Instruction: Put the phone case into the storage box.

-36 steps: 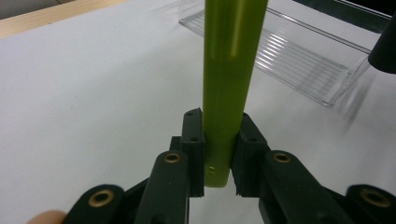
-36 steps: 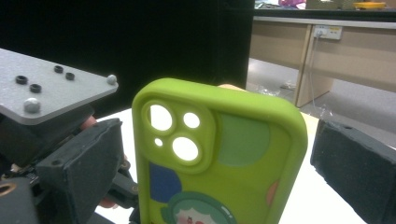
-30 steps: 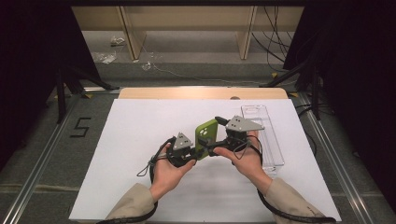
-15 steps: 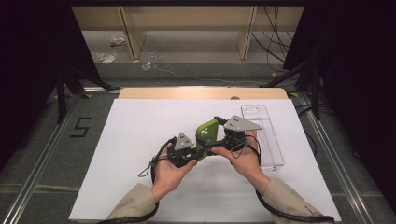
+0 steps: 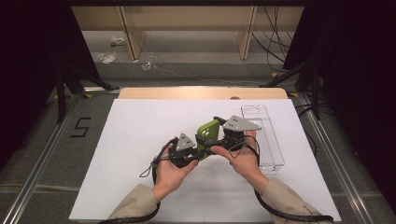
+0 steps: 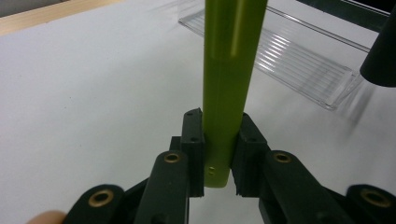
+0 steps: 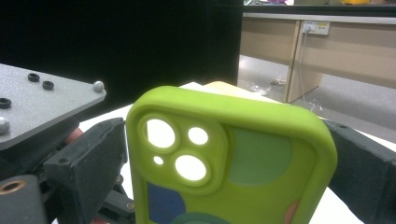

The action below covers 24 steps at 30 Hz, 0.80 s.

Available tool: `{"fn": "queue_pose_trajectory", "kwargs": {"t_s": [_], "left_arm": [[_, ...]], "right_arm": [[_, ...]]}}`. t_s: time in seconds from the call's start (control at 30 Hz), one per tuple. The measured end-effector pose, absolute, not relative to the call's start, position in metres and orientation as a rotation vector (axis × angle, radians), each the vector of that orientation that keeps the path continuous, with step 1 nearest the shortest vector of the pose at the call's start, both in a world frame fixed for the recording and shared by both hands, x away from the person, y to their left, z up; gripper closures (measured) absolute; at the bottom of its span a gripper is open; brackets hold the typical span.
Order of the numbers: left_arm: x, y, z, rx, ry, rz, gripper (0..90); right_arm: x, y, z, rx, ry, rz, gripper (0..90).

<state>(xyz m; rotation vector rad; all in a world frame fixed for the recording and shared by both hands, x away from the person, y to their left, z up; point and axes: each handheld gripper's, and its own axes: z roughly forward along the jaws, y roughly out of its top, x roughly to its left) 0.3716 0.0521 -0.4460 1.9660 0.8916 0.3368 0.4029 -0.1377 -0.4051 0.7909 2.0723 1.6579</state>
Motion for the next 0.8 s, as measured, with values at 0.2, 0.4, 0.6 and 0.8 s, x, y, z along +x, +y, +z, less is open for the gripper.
{"fn": "queue_pose_trajectory", "kwargs": {"t_s": [0.2,0.4,0.6,0.8], "left_arm": [[0.3715,0.0519,-0.4462,1.964,0.892,0.336,76.8],[0.3713,0.0518,-0.4459,1.965,0.885,0.338,76.8],[0.3714,0.0519,-0.4461,1.965,0.884,0.34,76.8],[0.3713,0.0519,-0.4461,1.963,0.885,0.338,76.8]], "right_arm": [[0.4027,-0.1369,-0.4052,0.792,2.068,1.657,7.7],[0.4024,-0.1367,-0.4055,0.798,2.059,1.654,10.4],[0.4016,-0.1367,-0.4054,0.797,2.051,1.656,15.1],[0.4017,-0.1371,-0.4063,0.802,2.045,1.663,15.6]]}}
